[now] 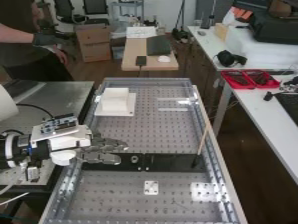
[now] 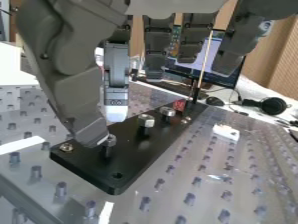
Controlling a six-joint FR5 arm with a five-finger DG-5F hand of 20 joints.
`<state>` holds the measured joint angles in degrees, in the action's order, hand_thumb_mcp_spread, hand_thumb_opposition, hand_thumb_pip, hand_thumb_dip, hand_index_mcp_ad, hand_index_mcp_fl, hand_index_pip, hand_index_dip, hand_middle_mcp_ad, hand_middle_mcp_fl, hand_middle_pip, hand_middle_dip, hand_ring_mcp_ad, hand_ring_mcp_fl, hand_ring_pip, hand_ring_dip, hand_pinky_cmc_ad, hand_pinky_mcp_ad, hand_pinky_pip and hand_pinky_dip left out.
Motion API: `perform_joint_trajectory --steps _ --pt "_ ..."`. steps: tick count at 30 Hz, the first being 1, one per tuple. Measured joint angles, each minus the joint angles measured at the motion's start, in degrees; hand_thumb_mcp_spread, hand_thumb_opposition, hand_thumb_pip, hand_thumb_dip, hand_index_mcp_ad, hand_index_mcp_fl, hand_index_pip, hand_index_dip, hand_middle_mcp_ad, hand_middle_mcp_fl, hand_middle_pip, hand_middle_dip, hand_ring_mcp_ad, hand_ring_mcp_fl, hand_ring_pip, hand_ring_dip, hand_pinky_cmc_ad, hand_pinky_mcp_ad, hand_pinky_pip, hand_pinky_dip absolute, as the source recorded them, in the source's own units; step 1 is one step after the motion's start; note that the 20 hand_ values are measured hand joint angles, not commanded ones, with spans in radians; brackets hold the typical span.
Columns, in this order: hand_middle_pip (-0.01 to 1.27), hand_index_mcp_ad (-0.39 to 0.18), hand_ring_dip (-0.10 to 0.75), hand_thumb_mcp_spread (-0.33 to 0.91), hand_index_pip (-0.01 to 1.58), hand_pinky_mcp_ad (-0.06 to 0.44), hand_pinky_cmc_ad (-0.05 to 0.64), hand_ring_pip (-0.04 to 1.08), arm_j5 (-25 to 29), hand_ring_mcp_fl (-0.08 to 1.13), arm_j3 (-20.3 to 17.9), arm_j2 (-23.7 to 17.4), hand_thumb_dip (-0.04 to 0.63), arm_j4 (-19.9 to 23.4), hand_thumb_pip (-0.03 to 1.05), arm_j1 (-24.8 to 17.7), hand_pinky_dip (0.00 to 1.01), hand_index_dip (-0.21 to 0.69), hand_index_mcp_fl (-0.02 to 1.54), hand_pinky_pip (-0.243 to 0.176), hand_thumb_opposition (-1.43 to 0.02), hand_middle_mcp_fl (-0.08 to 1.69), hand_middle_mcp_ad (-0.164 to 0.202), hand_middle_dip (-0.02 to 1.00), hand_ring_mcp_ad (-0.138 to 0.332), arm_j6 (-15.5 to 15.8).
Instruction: Grab the smaller nut and place it in the white container
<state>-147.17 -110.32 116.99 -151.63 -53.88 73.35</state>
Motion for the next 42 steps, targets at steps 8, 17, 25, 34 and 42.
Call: perform_joint_trajectory --steps 8,17,25,34,42 --pt "0.13 -0.183 0.051 0.49 1.41 0.232 0.316 0.1 -0.2 0.0 0.1 0.4 0.204 0.5 0.61 0.1 0.2 0.106 0.19 0.002 -0.83 0.19 0.023 0.19 0.094 -0.4" --pt "0.13 -0.183 0.058 0.49 1.42 0.23 0.316 0.1 -0.6 0.0 0.2 0.9 0.204 1.0 0.61 0.4 0.2 0.106 0.19 0.002 -0.83 0.19 0.024 0.19 0.08 -0.4" --pt "0.13 -0.183 0.058 0.49 1.42 0.23 0.316 0.1 -1.0 0.0 1.0 1.6 0.204 0.2 0.61 0.8 0.2 0.106 0.2 0.002 -0.83 0.19 0.021 0.19 0.08 0.1" --pt "0.13 -0.183 0.058 0.49 1.42 0.234 0.325 0.1 -1.1 0.0 1.2 1.9 0.204 0.3 0.61 0.6 0.2 0.106 0.2 0.002 -0.83 0.19 0.021 0.19 0.08 -0.3" --pt "0.13 -0.183 0.058 0.49 1.42 0.234 0.325 0.1 -1.1 0.0 1.4 2.1 0.204 -0.3 0.6 0.5 0.2 0.106 0.2 0.002 -0.83 0.18 0.021 0.19 0.08 0.5"
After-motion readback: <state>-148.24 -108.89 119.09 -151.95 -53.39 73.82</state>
